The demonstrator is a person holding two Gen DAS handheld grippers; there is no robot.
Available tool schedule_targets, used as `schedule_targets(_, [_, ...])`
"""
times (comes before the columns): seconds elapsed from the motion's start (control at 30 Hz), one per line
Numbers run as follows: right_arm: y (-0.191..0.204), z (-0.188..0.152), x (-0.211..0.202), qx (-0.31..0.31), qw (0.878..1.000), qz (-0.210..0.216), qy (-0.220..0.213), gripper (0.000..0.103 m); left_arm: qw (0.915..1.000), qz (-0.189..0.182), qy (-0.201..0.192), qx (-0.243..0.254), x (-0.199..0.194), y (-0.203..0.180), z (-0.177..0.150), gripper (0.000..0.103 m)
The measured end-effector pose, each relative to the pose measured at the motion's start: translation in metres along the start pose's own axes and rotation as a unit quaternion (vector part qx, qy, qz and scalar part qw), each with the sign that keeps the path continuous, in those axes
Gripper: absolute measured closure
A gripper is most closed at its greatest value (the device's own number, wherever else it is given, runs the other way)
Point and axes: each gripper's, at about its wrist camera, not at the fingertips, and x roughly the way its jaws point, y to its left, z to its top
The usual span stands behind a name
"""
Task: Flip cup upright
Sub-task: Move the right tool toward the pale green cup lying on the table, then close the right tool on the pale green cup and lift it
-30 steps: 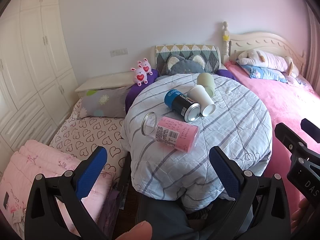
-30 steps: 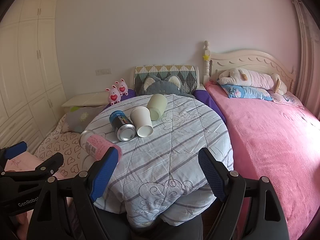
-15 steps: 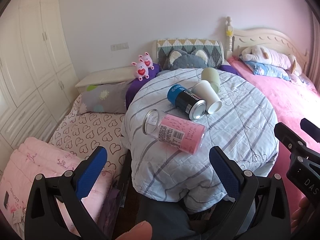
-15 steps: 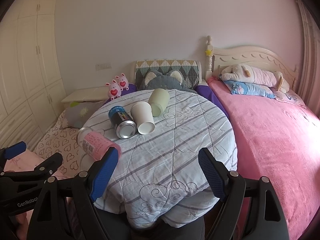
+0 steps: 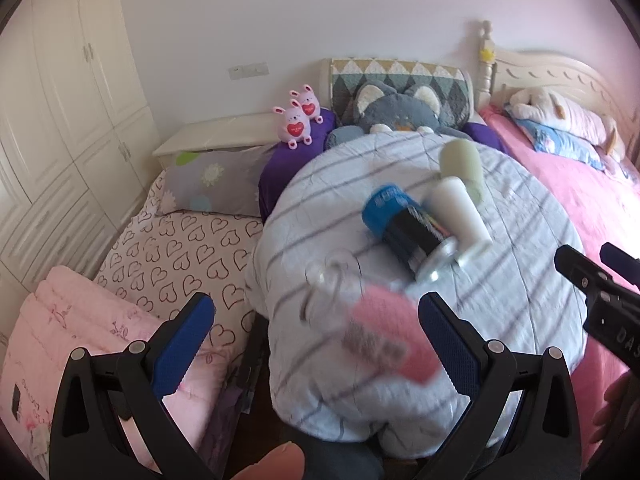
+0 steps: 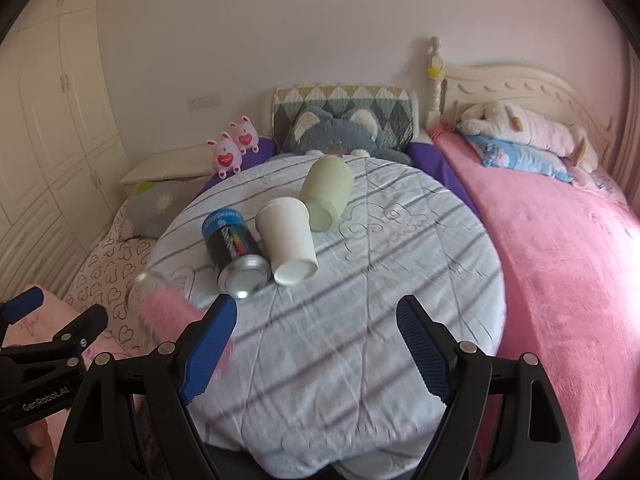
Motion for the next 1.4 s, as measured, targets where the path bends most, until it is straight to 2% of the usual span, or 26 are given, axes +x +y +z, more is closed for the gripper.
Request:
schedule_targets(0.27, [-0.006, 0.075, 0.094, 0.017, 0.998, 0.015, 0.05, 0.02, 0.9999, 0.005, 0.013, -0.01, 0.055, -0.002, 0.058, 0.0])
schedule_targets(0.37, [-0.01, 0.097, 0.141, 0.03, 0.996, 0.018, 0.083, 0.02, 0.9997, 0.003, 0.02, -0.012, 0.075, -0.004, 0.073, 0.0])
schedule_targets(0.5, [-0.012, 0.114, 0.191, 0.041, 0.992, 0.018, 0.121, 0.02, 0.9994, -0.004, 0.034, -0.011, 0.1, -0.011, 0.088, 0.0])
schedule_targets(0.77, [-0.024, 0.123, 0.249, 0.08, 0.98, 0.009, 0.18, 0.02, 0.9985, -0.023, 0.049, -0.01, 0.129, -0.019, 0.101, 0.0])
schedule_targets(1.07, [-0.021, 0.12, 0.282, 0.077, 0.971, 0.005, 0.228, 0.02, 0.9973, -0.042, 0.059, -0.013, 0.142, -0.022, 0.103, 0.0])
schedule_targets(1.1, [-0.021, 0.118, 0.284, 0.075, 0.97, 0.007, 0.229, 0.022, 0.9973, -0.044, 0.058, -0.014, 0.141, -0.021, 0.102, 0.0])
schedule_targets(1.4, [-0.032, 0.121, 0.272, 0.089, 0.974, 0.028, 0.207, 0.024, 0.9984, -0.034, 0.043, -0.018, 0.13, -0.019, 0.104, 0.0])
